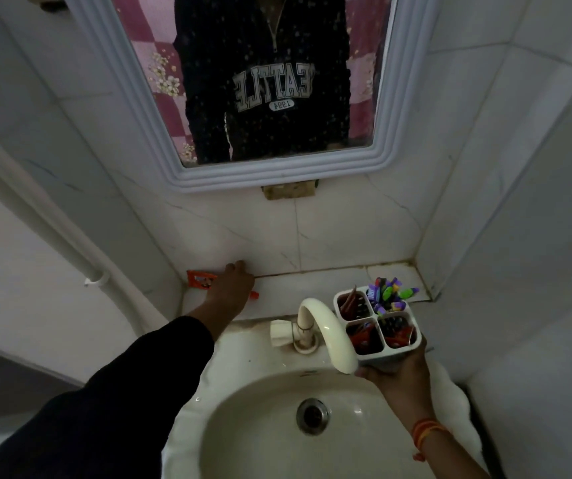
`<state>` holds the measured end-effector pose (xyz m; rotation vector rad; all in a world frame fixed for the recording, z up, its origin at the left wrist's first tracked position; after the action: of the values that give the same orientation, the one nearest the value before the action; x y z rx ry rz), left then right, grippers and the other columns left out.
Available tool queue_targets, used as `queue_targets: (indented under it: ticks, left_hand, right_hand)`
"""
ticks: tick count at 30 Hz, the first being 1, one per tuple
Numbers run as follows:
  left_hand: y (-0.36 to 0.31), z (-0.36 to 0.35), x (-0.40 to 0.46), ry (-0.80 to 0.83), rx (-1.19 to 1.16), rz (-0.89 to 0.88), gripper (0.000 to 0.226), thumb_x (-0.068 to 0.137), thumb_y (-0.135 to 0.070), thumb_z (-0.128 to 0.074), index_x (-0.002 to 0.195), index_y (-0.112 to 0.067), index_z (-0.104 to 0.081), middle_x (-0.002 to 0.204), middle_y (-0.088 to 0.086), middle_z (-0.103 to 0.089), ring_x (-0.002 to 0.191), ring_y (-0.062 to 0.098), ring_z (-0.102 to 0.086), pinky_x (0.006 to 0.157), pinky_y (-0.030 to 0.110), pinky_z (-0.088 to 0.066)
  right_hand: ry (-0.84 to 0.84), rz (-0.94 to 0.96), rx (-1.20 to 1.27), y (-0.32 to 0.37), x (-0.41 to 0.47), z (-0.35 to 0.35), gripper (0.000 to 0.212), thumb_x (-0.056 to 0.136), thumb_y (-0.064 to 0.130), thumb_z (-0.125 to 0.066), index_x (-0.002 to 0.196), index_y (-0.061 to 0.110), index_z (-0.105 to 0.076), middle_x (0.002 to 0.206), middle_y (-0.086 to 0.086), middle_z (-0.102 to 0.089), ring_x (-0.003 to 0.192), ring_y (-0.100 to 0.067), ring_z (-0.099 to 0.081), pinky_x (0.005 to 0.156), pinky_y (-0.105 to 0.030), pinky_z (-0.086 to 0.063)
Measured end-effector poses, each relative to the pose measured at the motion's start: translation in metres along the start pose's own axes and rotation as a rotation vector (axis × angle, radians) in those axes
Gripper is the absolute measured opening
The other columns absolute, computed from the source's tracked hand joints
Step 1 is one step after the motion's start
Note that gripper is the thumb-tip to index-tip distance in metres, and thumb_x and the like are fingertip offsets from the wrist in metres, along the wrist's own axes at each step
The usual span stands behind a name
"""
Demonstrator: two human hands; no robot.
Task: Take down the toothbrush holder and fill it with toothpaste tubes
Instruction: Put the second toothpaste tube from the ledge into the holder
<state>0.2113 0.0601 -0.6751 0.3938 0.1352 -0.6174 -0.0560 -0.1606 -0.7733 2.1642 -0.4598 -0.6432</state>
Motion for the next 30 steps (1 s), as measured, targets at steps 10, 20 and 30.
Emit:
queue_targets:
  ticks: [10, 20, 30]
  left_hand:
    - [-0.013, 0.066, -0.013, 0.088, -0.599, -0.185, 0.04, 0.093, -0.03, -0.066, 0.132, -0.023, -0.06, 0.114, 0.008, -0.063, 0.08, 0.023, -0.072, 0.075, 0.038, -0.062]
    - [-0.095, 0.223, -0.049, 0.085, -0.246, -0.418, 0.05, 0.072, -0.039, -0.086, 0.119, -0.031, -0.072, 0.11, -0.004, -0.065, 0.078, 0.008, -0.059, 0.058, 0.02, -0.044]
    - [-0.161, 0.212, -0.039, 0.077, -0.192, -0.332, 0.034, 0.077, -0.019, -0.083, 0.11, -0.012, -0.076, 0.107, 0.005, -0.074, 0.099, 0.021, -0.07, 0.085, 0.037, -0.062]
  right_hand:
    - [-0.061, -0.056, -0.049, 0.007, -0.015, -0.013, 0.115, 0.038, 0.048, -0.104, 0.141, 0.027, -0.057, 0.139, -0.015, -0.062, 0.117, -0.047, -0.065, 0.078, -0.073, -0.057]
    - [-0.098, 0.241, -0.594, 0.012, -0.016, -0.002, 0.084, 0.065, -0.006, -0.095, 0.118, 0.045, -0.054, 0.114, 0.013, -0.069, 0.108, -0.001, -0.069, 0.077, -0.034, -0.065]
    - [-0.057, 0.324, -0.739, 0.008, -0.005, 0.002, 0.113, 0.046, 0.014, -0.105, 0.127, 0.062, -0.043, 0.126, 0.026, -0.062, 0.121, 0.003, -0.061, 0.09, -0.027, -0.061]
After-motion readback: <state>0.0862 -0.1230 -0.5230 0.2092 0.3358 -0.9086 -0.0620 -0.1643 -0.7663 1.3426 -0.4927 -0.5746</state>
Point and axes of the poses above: each hand's wrist, its own x-axis towards the middle knuckle, its own z-axis out of the back of the hand, y = z × x, the point moved 6 cm from there along x, towards the middle knuckle
